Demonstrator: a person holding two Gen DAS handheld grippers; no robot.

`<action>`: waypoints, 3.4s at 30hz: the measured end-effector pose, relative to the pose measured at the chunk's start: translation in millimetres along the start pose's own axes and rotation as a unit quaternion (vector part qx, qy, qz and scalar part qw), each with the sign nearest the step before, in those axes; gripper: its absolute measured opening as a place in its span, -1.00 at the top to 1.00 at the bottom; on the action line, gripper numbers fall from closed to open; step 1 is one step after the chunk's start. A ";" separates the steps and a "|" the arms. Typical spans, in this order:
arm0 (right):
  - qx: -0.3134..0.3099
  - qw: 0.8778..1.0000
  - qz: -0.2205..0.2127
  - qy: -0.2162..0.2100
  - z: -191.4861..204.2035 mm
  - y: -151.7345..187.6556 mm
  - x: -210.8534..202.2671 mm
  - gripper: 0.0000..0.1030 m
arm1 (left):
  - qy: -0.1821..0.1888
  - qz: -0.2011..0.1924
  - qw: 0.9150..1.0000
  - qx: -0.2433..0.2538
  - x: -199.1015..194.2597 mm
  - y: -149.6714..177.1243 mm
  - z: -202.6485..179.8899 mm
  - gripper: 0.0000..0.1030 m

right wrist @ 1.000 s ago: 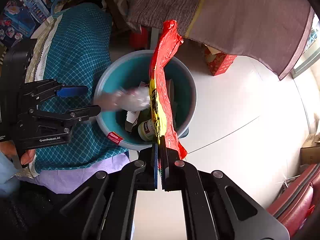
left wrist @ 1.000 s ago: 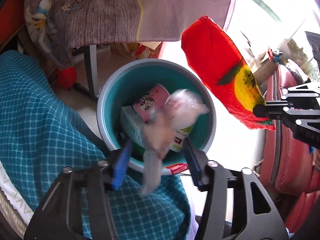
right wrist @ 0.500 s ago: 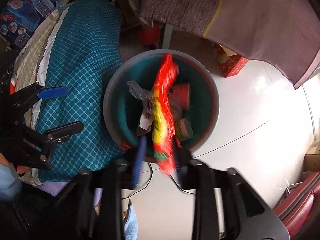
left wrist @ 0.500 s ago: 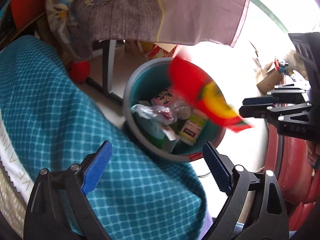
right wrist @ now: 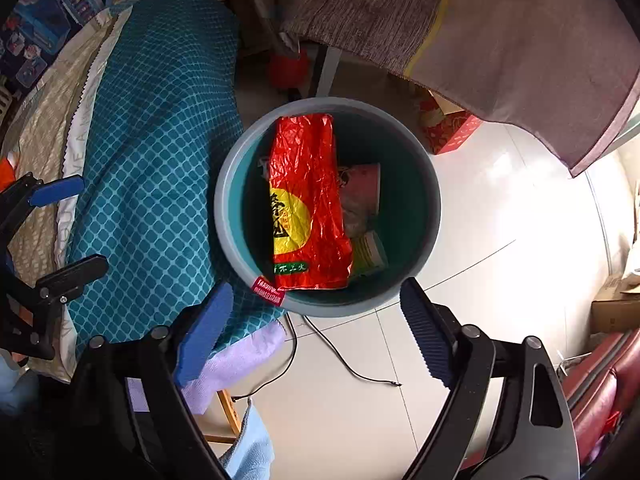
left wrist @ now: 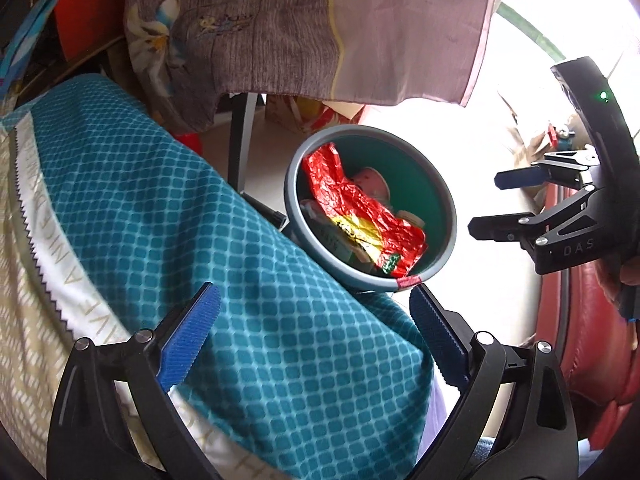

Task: Collect trash
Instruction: 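Open both grippers to drop the bags and wrapper into the bucket, then move both tools back over the bed toward the clear packet and red wrapper, then grasp the clear plastic packet with the left gripper while the right gripper grasps the red wrapper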

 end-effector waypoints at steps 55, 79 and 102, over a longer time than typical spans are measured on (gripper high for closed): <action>-0.367 0.929 -0.006 0.041 545.2 -64.1 -1.5 -0.71 | -0.156 -0.077 0.931 -0.322 -182.5 349.0 386.7 -0.89; -0.393 0.919 0.013 -0.028 664.2 -115.1 32.7 -0.45 | -0.098 -0.069 0.937 -0.328 -172.8 366.8 453.4 -0.89; -0.343 0.939 0.024 -0.021 530.8 -105.5 22.5 -0.09 | -0.108 -0.045 0.928 -0.354 -146.4 328.4 454.2 -0.32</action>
Point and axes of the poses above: each gripper's, at about its wrist camera, not at the fingertips, and x roughly the way its jaws point, z to its left, y to its underside, the point moved 6 cm from there along x, roughly the way its jaws point, and after that the axes turned 14 degrees about z, right-handed, at the moved point
